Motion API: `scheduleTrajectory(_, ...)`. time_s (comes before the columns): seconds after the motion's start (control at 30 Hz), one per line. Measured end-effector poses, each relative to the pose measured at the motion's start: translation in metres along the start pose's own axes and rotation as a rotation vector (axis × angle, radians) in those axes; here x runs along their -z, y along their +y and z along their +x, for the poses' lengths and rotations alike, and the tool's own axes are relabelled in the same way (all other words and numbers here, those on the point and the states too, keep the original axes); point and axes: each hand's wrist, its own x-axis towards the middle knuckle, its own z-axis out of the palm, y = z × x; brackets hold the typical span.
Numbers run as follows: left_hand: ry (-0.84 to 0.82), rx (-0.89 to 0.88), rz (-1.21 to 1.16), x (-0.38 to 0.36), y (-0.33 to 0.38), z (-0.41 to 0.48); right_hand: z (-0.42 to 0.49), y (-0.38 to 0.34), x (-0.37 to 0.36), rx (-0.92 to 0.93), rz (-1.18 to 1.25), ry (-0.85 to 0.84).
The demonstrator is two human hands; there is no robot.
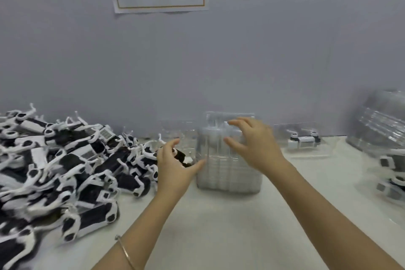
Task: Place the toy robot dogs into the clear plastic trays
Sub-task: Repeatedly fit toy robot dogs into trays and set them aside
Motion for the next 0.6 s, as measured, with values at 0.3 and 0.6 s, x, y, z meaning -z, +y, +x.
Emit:
scheduleTrajectory(0.3, -0.298, 0.099, -0.218, -0.051, -0.017, 0.031, 0.034, 0.015, -0.019, 0.117, -0.368, -0.134)
scheduleTrajectory(0.6, -0.195, 0.136, -0.281, -0.062, -0.024, 0.021, 0.035, 0.018, -0.014, 0.036, -0.134, -0.031)
